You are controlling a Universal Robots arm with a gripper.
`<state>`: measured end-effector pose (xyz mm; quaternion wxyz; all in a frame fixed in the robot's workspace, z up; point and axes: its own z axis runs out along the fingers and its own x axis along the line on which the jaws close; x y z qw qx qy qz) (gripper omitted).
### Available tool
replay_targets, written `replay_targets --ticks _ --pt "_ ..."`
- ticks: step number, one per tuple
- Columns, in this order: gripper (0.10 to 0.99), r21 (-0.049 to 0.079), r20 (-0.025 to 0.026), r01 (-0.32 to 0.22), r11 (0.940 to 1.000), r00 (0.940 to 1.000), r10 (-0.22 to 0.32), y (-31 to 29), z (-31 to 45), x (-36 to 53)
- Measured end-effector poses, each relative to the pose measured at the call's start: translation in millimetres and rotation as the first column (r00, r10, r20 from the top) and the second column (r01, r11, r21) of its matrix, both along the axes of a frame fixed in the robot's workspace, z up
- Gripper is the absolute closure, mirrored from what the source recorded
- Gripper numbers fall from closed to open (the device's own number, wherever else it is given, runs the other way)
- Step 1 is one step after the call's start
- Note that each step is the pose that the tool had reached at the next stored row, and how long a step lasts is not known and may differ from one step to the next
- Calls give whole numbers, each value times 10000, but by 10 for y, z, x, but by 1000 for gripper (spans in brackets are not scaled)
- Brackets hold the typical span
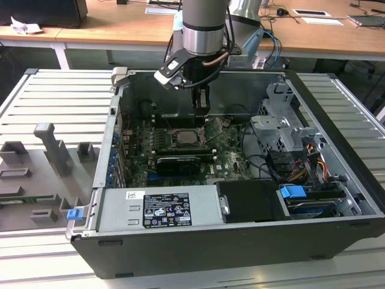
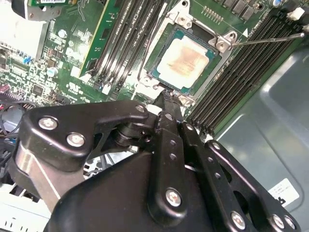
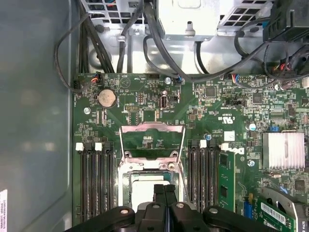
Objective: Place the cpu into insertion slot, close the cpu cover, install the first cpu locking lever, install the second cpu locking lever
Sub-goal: 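Close the cpu cover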
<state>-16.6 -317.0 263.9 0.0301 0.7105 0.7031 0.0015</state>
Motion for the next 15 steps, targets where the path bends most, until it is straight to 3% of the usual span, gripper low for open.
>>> replay_targets --ticks 4,10,15 --pt "980 -9 -1 1 10000 10000 -1 0 63 51" --pt "980 -11 -51 -31 10000 10000 31 25 43 283" --pt "980 -20 -70 -32 10000 10000 32 52 14 381"
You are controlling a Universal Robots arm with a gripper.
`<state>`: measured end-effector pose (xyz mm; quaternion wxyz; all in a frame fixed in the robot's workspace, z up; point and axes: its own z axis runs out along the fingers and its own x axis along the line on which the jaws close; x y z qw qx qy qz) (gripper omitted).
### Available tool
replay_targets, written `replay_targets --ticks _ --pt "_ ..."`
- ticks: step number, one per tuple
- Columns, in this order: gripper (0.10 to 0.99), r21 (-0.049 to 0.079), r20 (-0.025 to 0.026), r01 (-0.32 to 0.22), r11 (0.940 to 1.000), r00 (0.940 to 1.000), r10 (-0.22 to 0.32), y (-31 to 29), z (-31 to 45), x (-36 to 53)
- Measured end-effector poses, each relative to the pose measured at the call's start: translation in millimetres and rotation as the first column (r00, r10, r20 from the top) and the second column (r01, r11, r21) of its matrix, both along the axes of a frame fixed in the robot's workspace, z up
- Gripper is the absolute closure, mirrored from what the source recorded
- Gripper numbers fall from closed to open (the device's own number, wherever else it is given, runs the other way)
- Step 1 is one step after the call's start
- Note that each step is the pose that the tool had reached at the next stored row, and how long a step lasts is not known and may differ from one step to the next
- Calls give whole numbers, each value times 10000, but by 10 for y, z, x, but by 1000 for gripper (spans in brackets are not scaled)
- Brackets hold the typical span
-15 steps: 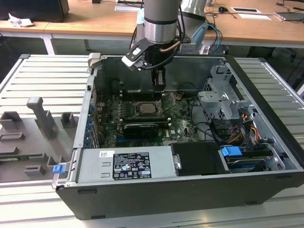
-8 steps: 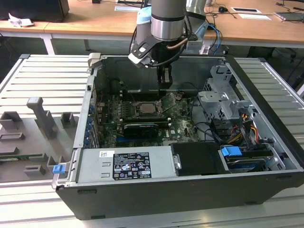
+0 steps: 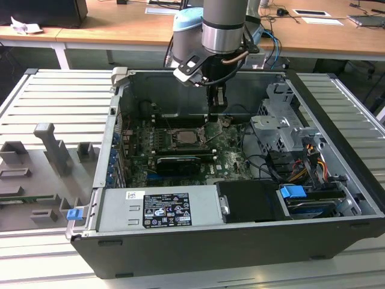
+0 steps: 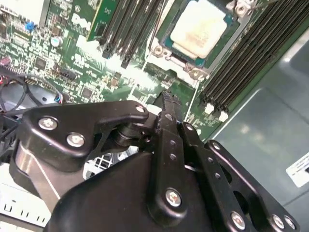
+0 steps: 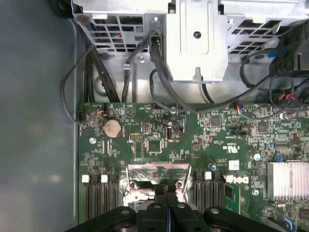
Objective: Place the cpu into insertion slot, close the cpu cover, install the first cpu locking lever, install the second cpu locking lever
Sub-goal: 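Close the cpu cover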
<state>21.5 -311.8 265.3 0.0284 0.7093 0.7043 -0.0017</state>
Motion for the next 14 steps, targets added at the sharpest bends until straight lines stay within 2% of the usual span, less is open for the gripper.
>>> replay_targets --ticks 14 --pt "980 1 0 1 10000 10000 -1 0 -1 125"
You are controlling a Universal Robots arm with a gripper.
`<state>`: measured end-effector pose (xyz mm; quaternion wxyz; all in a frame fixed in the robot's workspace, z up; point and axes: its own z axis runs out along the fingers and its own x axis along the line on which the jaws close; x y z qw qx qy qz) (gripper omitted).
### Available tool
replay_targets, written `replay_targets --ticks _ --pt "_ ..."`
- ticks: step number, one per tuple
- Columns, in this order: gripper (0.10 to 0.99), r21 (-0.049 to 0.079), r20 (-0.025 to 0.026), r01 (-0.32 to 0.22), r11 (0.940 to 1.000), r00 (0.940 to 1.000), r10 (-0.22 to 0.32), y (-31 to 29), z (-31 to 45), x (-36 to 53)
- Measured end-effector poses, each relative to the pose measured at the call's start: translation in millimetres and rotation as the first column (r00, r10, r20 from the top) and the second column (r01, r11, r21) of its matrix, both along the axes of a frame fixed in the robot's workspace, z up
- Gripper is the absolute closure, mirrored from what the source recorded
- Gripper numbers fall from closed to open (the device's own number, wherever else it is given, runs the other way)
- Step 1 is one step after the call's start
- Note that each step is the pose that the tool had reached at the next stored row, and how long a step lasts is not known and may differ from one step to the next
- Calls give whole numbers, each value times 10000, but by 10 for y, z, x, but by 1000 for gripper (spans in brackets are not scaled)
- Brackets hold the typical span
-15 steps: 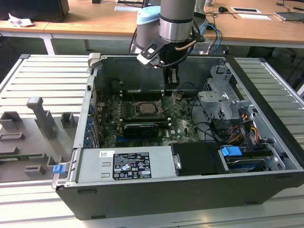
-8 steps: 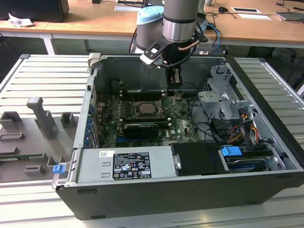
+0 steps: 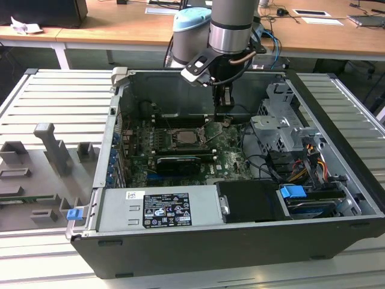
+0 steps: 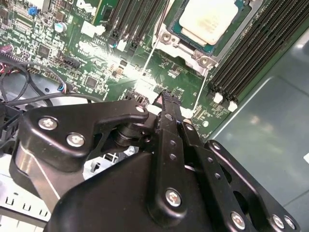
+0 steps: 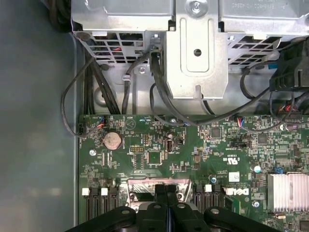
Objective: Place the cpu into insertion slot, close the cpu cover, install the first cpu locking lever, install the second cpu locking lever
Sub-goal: 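Close the cpu cover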
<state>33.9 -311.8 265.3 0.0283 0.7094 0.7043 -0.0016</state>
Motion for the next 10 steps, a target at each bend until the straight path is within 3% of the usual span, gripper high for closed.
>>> replay_targets --ticks 10 --pt "980 1 0 0 10000 10000 0 0 0 92"
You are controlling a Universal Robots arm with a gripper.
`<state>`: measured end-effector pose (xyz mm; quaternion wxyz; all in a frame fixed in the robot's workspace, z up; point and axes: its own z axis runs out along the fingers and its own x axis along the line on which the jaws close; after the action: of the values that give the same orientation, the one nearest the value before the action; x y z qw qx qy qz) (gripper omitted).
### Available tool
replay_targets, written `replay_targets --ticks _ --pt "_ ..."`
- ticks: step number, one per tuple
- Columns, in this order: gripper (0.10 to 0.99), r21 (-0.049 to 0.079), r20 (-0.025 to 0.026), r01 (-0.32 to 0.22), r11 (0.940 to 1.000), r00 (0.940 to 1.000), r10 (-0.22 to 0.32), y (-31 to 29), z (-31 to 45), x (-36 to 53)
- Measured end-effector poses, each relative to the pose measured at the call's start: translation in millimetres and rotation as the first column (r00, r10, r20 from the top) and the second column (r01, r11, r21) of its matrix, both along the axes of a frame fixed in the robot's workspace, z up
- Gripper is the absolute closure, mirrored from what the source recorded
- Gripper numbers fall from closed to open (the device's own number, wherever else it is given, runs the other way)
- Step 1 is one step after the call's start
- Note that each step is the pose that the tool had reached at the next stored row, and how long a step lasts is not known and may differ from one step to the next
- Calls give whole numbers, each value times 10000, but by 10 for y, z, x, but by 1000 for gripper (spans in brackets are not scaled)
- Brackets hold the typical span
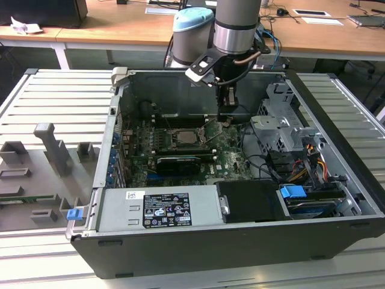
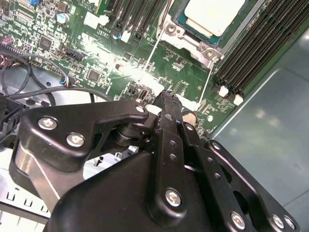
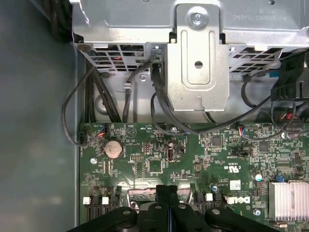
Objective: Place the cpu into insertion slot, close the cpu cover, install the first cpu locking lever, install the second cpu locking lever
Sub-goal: 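Close the cpu cover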
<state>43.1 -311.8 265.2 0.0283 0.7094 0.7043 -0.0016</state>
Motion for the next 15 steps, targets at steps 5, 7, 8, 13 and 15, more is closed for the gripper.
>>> replay_targets --ticks 5,7,8,13,15 --pt "980 0 0 -1 10000 10000 1 0 0 50" --pt "980 0 0 0 10000 10000 0 0 0 69" --pt "980 0 0 1 10000 10000 -1 0 0 82" --pt "980 -1 0 -4 10000 10000 4 0 -9 133" --pt "980 1 0 -46 10000 10000 46 0 -21 158"
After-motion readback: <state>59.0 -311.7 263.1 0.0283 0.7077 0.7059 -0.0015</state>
